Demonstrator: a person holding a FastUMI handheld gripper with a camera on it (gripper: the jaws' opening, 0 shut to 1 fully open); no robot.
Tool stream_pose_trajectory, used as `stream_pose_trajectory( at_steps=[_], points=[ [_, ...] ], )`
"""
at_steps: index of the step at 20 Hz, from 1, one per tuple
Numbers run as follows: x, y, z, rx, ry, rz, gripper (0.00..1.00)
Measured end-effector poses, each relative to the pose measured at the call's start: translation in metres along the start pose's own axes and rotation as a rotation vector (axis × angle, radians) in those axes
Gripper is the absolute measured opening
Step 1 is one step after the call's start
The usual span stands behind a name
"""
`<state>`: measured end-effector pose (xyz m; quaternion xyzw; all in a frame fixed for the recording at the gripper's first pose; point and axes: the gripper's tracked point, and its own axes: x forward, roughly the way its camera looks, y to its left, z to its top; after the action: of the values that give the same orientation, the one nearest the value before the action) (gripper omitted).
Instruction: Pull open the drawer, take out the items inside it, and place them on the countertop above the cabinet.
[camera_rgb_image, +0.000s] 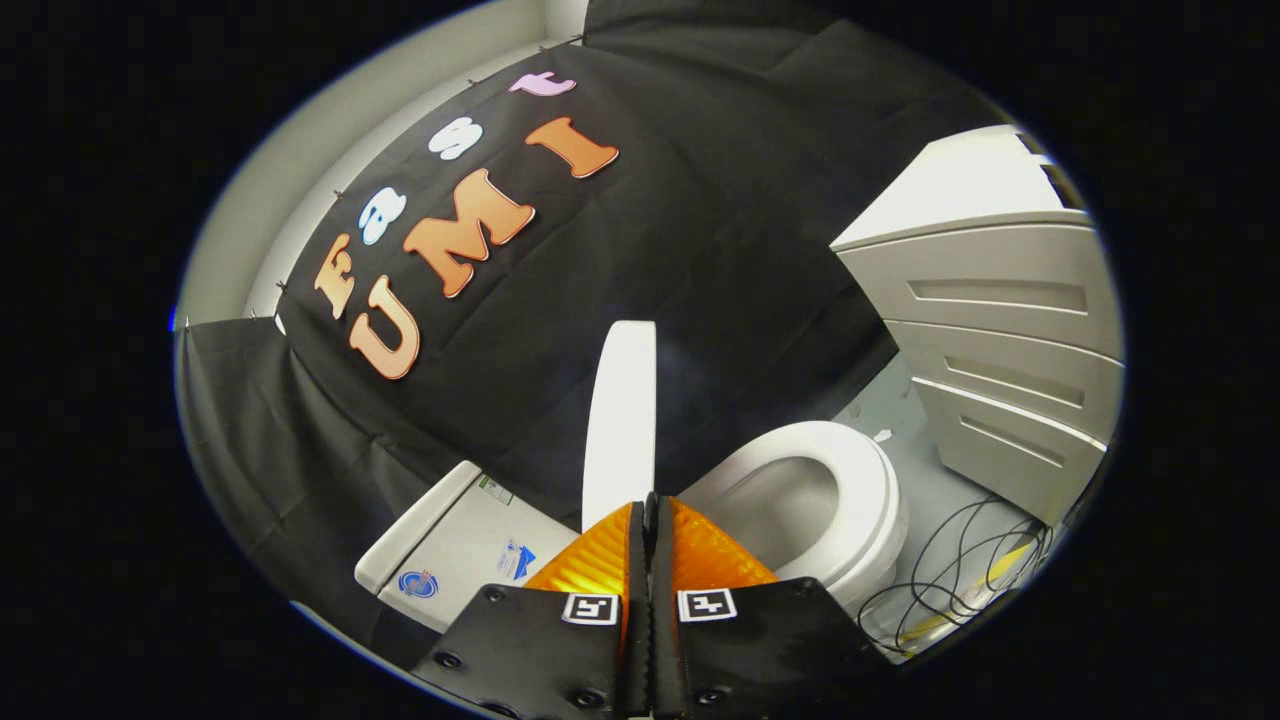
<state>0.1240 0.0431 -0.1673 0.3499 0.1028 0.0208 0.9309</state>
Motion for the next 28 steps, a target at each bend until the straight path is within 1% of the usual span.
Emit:
stream_pose_trajectory(
  at_steps=[6, 18, 28],
  points=[
    [-0.001, 0.023, 0.001, -0.053, -0.003, 0.006, 0.08],
    [-0.003, 0.085, -0.004, -0.167, -0.017, 0.020, 0.08],
    [0.000, 0.153, -0.025, -0.336, -0.033, 0.007, 0.08]
  ],
)
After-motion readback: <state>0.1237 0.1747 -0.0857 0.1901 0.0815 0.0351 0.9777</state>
